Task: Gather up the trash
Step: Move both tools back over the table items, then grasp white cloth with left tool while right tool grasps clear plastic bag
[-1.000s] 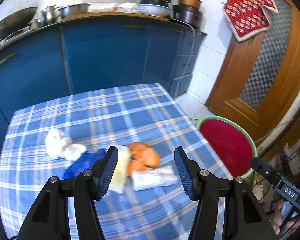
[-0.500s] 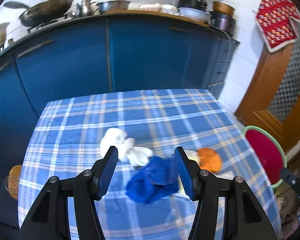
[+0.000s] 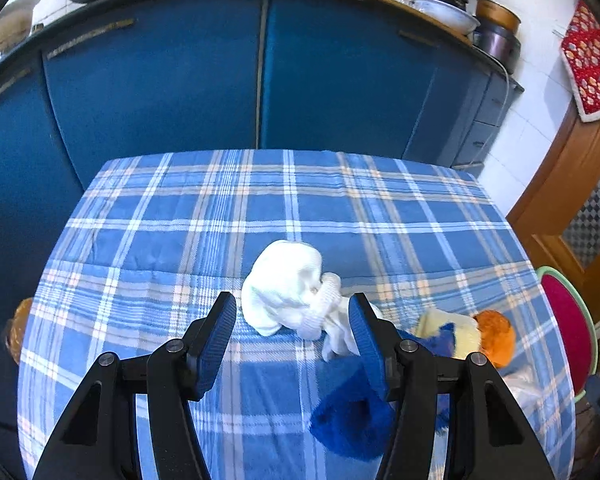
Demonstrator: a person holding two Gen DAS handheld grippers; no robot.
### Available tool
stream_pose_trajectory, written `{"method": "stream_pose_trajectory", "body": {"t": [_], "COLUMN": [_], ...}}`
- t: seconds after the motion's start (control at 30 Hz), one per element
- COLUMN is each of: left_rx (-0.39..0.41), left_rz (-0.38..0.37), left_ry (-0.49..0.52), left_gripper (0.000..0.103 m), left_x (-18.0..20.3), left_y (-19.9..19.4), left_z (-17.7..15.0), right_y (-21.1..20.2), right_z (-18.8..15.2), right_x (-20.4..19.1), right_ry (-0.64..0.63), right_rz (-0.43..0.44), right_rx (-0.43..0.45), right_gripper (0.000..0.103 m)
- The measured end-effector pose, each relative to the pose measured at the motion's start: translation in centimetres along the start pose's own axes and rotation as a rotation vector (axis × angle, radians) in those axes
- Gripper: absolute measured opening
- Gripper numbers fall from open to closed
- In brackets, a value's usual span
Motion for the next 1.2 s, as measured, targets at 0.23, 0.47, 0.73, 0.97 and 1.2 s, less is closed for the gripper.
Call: {"method": "stream_pose_trajectory", "body": {"t": [0.23, 0.47, 0.73, 0.97, 1.2], "left_rx": [0.001, 0.009, 0.078, 0.1, 0.091], "left_rz": [-0.017, -0.062, -0.076, -0.076, -0.045], "left_ry": [-0.025, -0.033, -0.034, -0.067, -0.082], "left_gripper": [0.05, 0.018, 0.016, 0.016, 0.016], "left_x": [-0.8, -0.9, -1.2, -2.0, -3.1], "left_y": [1.3, 1.5, -1.7, -5.4, -7.2], "left_z": [-0.1, -0.1, 0.2, -0.5, -2.0], "right_y": [1.0, 1.9, 2.7, 4.1, 5.8], "right_z": [-0.2, -0.6, -0.9, -1.4, -2.4], "right_x": [-0.8, -1.4, -2.5, -4.1, -6.2], "right_ry": [-0.02, -0.03, -0.055, -0.085, -0.137], "right_rz": [0.0, 0.006, 0.015, 0.031, 0.041], "right_rx": [-0.023, -0.046, -0.065, -0.089, -0.12], "right_gripper": [0.059, 0.059, 0.06, 0.068, 0.074]}}
Point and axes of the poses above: each gripper's, at about its wrist camera, not at the fingertips, and y roughly the way its jaws point, x to its right, z to its top, the point moved 1 cm from there along y, roughly the way its jaws point, and after that the axes turned 8 degrees about x, right-handed, at the moved point
